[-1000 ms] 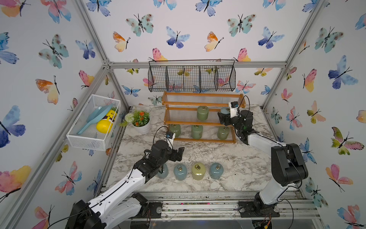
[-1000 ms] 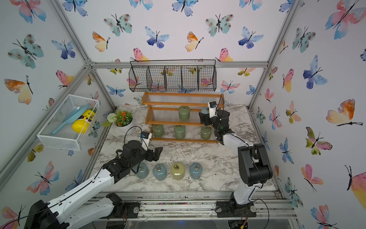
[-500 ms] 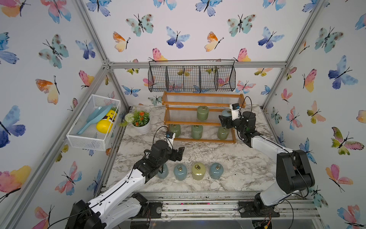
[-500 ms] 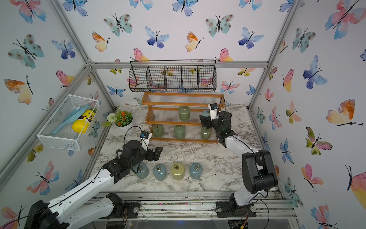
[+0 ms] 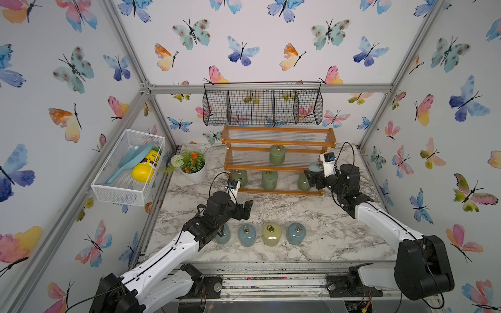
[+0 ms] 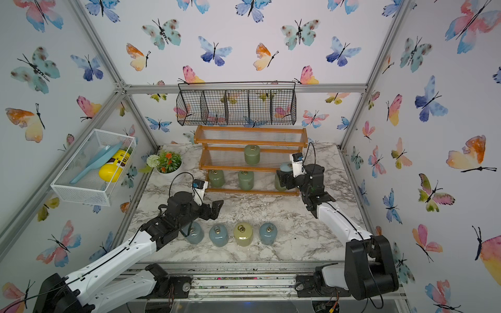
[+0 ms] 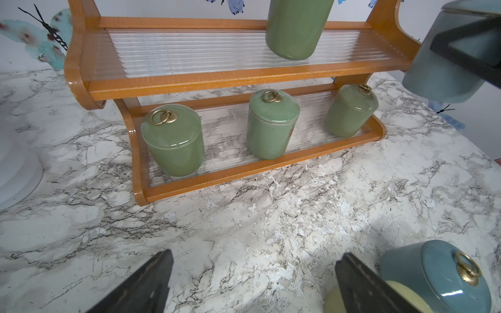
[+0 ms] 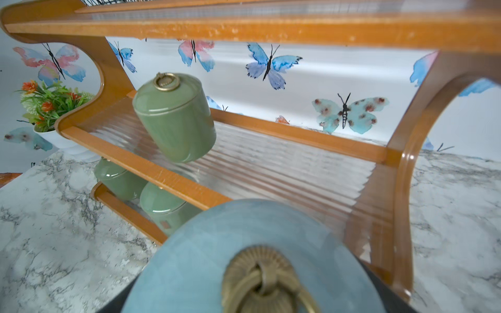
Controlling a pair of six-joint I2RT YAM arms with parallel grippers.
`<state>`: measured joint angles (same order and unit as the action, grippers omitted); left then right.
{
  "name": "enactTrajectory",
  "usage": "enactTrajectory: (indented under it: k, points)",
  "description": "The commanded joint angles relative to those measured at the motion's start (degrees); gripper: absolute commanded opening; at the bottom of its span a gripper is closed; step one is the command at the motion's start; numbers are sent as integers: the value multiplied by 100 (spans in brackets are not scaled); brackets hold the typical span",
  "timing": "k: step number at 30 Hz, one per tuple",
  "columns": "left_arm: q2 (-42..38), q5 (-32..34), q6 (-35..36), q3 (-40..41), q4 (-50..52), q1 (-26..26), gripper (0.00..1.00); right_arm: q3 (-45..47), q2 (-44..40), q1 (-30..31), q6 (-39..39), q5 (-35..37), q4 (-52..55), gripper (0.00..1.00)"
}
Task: Remove the tea canisters from the shelf
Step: Pick up the tea canister from the shelf, then place the tea canister at the center of the board.
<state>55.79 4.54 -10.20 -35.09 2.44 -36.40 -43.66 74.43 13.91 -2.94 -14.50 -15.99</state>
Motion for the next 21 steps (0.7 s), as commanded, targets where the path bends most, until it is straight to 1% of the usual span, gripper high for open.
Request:
enactTrajectory:
  k: [1,11,15,21]
  points:
    - [-64,-109,114,70,-94,-10,98,279,-403,-20,-203,-13,-113,75]
    - [-227,-182,123,193,-94,-12,98,1573,-1251,2,-692,26,43,73]
    - [-243,-203,121,204,-89,-7,99,1865,-1373,59,-894,25,43,73]
    - [-271,-216,110,230,-77,-7,98,2244,-1501,166,-1178,371,140,73]
